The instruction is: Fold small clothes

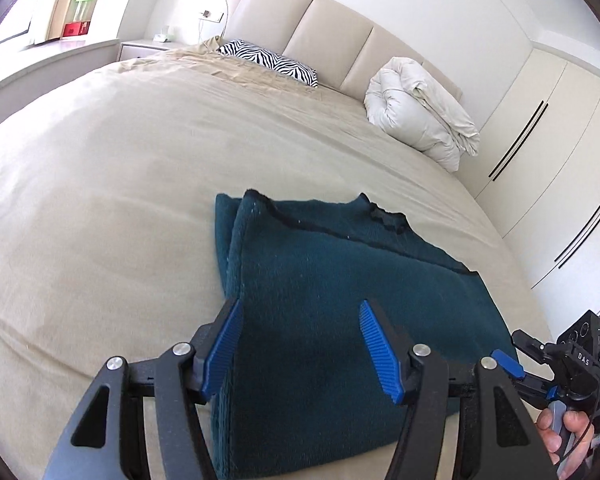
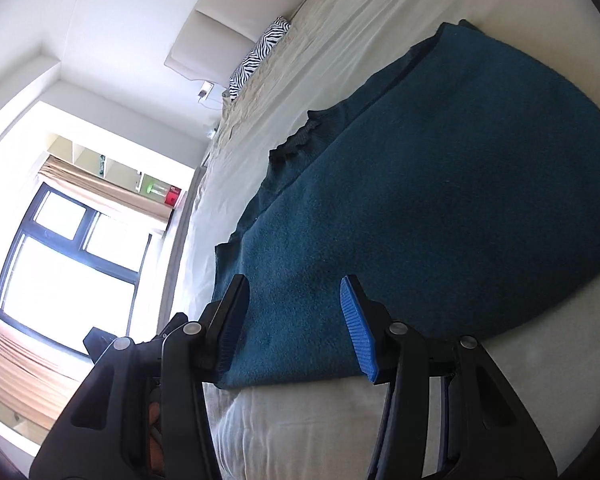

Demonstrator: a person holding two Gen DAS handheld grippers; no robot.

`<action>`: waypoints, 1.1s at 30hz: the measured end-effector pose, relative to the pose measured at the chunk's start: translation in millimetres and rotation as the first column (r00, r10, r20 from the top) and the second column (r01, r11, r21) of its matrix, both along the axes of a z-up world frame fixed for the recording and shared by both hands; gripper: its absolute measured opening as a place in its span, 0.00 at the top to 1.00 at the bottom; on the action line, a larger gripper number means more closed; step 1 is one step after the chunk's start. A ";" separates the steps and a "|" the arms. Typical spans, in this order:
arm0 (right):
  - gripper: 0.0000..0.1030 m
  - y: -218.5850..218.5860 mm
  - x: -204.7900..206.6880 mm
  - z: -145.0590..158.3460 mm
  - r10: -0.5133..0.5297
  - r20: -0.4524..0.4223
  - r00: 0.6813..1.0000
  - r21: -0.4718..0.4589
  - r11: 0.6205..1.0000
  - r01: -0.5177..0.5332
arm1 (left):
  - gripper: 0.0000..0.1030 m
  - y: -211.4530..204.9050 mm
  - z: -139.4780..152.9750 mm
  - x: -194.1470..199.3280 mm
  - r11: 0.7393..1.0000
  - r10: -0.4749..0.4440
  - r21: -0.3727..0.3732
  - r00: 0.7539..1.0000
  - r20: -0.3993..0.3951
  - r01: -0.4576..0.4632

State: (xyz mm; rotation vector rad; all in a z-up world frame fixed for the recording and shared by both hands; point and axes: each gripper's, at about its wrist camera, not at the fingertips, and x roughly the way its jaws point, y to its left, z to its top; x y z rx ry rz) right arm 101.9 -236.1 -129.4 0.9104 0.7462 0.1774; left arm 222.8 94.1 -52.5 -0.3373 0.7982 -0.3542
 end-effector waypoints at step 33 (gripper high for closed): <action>0.43 17.4 38.6 -13.2 0.130 -0.011 0.991 0.093 0.987 -0.129 | 0.23 27.2 -59.2 58.4 0.951 -0.113 -0.309 0.926 -0.359 -0.004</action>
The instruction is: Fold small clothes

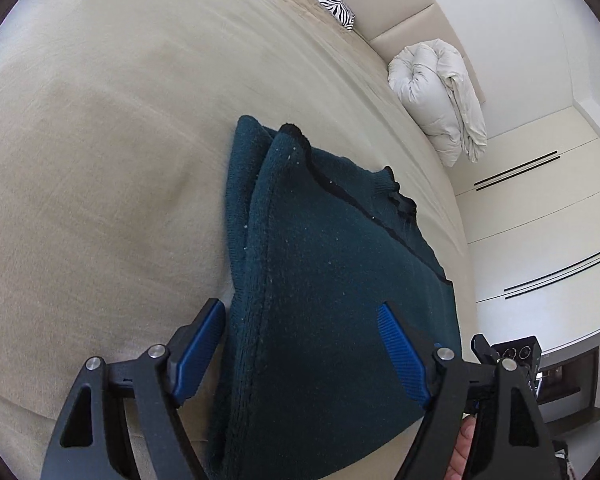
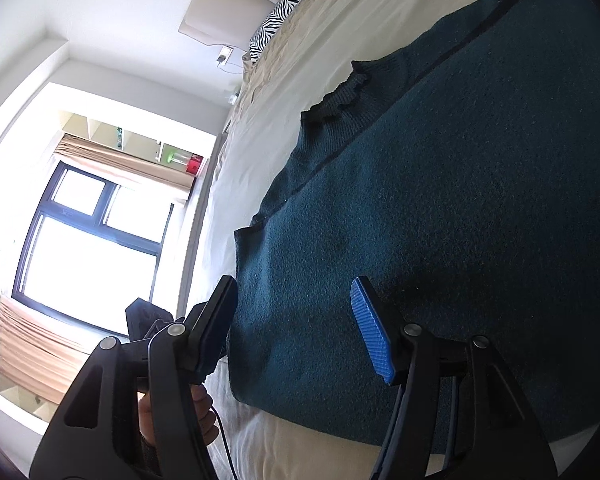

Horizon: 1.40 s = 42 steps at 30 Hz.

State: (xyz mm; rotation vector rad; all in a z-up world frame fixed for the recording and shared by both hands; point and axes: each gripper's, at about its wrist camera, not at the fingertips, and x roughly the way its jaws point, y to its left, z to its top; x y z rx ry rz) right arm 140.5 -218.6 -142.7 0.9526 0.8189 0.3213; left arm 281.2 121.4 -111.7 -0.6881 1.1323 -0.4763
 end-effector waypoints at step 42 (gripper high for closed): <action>0.31 16.5 71.6 -8.5 0.157 -0.033 0.987 0.256 0.956 -0.144 | 0.89 -50.1 61.9 -21.9 0.975 -0.082 -0.205 0.996 0.018 0.084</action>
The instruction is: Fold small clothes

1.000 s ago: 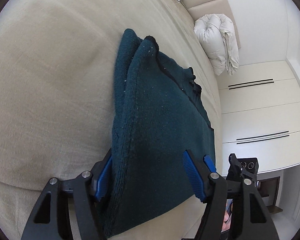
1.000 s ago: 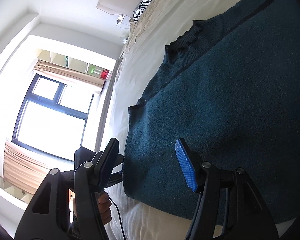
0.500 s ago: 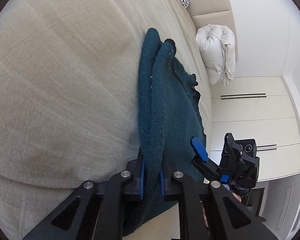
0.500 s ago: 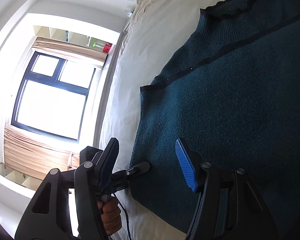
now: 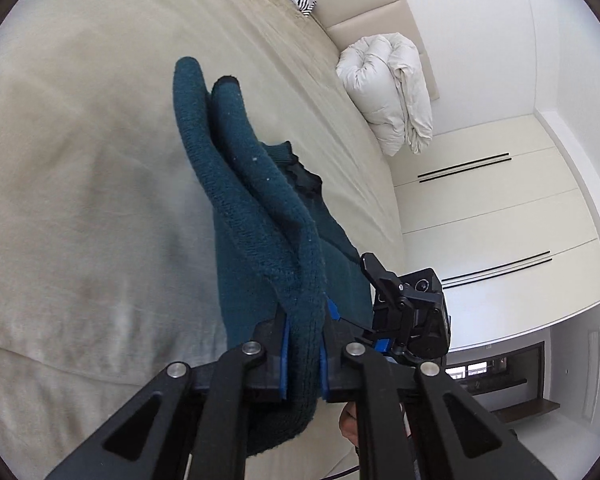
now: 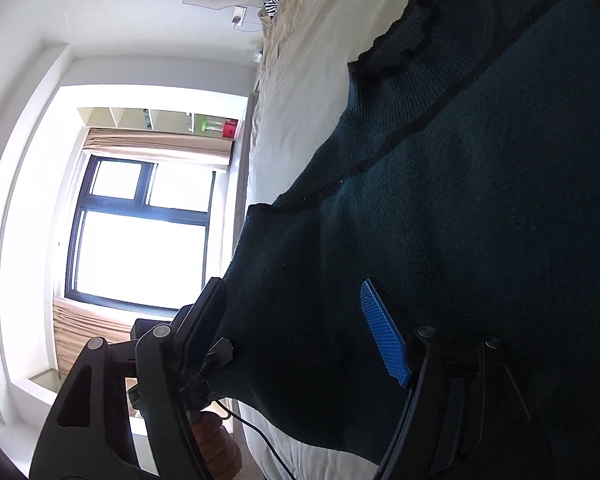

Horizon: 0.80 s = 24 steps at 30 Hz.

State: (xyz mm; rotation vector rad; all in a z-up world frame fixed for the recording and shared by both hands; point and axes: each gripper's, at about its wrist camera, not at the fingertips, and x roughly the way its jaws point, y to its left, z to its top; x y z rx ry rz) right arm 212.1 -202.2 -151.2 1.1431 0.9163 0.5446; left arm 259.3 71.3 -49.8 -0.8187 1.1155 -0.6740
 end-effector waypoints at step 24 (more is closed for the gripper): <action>0.22 -138.0 -19.2 -5.7 -0.131 -0.034 0.991 0.009 0.991 0.132 | 0.31 -155.9 -30.9 -39.9 0.968 -0.252 0.043 0.961 0.112 0.249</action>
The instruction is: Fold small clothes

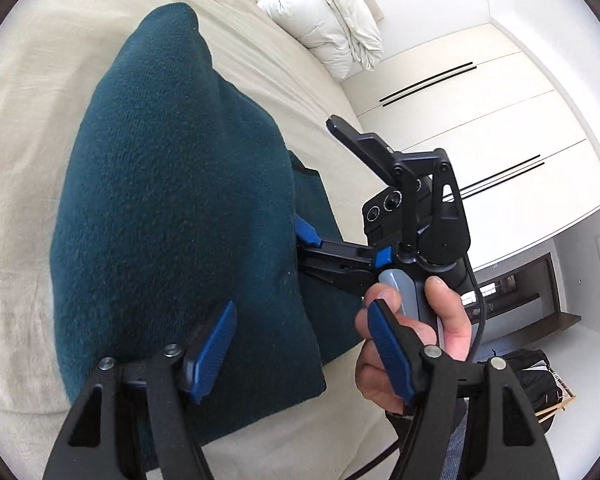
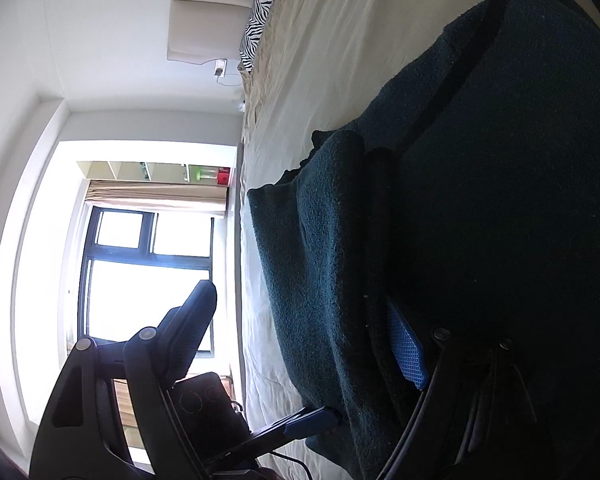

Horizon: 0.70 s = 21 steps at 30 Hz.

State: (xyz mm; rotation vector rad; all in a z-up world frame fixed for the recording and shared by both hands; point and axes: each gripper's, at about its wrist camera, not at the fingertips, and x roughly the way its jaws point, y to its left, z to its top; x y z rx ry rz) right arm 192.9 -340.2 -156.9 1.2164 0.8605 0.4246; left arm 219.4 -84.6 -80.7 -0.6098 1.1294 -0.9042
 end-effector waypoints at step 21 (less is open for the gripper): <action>0.88 -6.0 5.6 20.6 0.068 -0.136 0.988 -0.432 0.894 -0.121 | 0.31 16.7 6.5 -32.8 0.999 0.036 0.035 0.998 0.042 -0.037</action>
